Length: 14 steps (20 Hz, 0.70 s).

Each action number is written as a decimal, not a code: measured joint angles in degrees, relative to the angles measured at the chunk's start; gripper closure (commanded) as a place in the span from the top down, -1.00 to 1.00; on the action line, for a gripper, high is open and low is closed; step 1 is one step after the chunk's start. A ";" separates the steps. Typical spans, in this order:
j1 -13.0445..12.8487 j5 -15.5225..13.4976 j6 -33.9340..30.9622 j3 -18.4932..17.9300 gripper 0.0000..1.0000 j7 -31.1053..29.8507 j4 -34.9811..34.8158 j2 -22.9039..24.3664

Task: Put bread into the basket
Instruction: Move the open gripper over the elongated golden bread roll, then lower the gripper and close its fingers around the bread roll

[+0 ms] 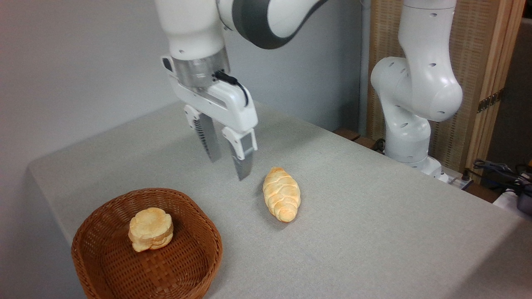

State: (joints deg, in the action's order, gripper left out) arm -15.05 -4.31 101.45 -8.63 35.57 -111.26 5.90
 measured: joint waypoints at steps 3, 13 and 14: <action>0.02 0.10 -0.20 -0.71 1.00 0.00 -4.27 0.89; 0.11 0.16 -0.17 -5.26 1.00 -7.15 -10.00 1.09; 0.09 0.16 -0.06 -5.26 1.00 -7.56 -10.00 1.10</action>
State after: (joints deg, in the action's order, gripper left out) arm -14.96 -4.15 101.39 -13.89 28.01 -121.27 7.01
